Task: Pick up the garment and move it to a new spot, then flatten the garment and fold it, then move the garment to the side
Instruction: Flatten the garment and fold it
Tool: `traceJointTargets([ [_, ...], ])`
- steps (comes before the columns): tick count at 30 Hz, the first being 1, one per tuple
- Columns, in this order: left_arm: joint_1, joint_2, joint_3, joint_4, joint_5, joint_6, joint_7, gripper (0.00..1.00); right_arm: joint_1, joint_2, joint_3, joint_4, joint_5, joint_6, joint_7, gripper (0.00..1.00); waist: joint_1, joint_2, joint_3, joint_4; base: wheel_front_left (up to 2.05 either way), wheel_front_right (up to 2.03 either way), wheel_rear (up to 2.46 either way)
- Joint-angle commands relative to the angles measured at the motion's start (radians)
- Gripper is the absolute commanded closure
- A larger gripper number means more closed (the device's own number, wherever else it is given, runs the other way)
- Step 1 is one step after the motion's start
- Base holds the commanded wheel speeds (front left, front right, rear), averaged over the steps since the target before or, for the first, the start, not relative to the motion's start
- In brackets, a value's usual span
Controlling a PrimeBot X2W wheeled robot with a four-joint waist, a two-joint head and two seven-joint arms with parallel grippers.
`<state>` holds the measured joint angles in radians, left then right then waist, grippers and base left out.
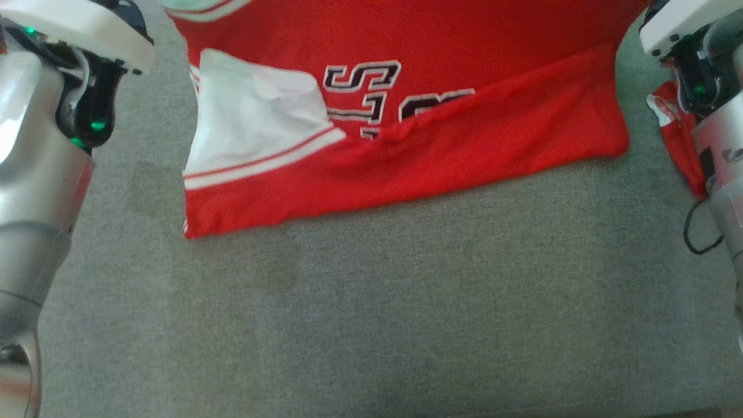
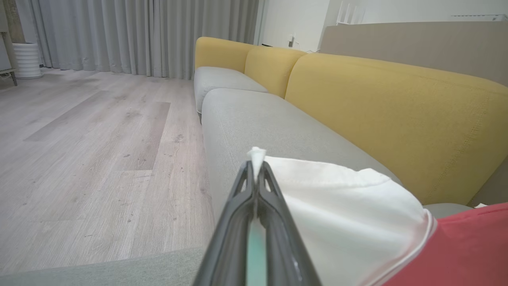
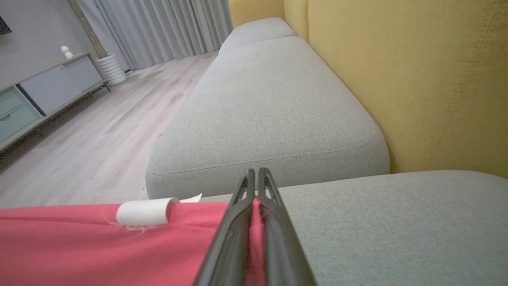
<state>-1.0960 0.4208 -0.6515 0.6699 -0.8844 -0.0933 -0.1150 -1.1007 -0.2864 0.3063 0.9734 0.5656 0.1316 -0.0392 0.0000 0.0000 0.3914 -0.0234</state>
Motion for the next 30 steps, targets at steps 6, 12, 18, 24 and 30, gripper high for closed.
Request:
traceJointTargets([
  [6,-0.063,0.032,0.001,0.012,-0.012,-0.029,-0.018,1.00,-0.032,0.001,0.025,-0.002,0.045,-0.001,-0.012,1.00,0.0000,0.0000,-0.003,0.022,0.00,0.00,0.00],
  [12,-0.003,0.037,-0.057,-0.014,-0.031,-0.036,-0.013,1.00,0.033,-0.031,0.075,-0.012,0.105,-0.001,0.018,1.00,0.0000,0.0000,-0.034,0.044,0.00,0.00,0.00],
  [18,0.090,0.077,-0.139,-0.100,-0.076,-0.037,0.044,1.00,0.122,-0.069,0.147,-0.036,0.155,-0.001,0.079,1.00,0.0000,0.0000,-0.092,0.057,0.00,0.00,0.00],
  [24,0.200,0.160,-0.213,-0.218,-0.150,-0.037,0.153,1.00,0.214,-0.122,0.217,-0.069,0.218,-0.001,0.146,1.00,0.0000,0.0000,-0.155,0.070,0.00,0.00,0.00],
  [30,0.290,0.226,-0.274,-0.327,-0.205,-0.037,0.269,1.00,0.282,-0.186,0.305,-0.106,0.254,-0.001,0.230,1.00,0.0000,0.0000,-0.185,0.076,0.00,0.00,0.00],
])
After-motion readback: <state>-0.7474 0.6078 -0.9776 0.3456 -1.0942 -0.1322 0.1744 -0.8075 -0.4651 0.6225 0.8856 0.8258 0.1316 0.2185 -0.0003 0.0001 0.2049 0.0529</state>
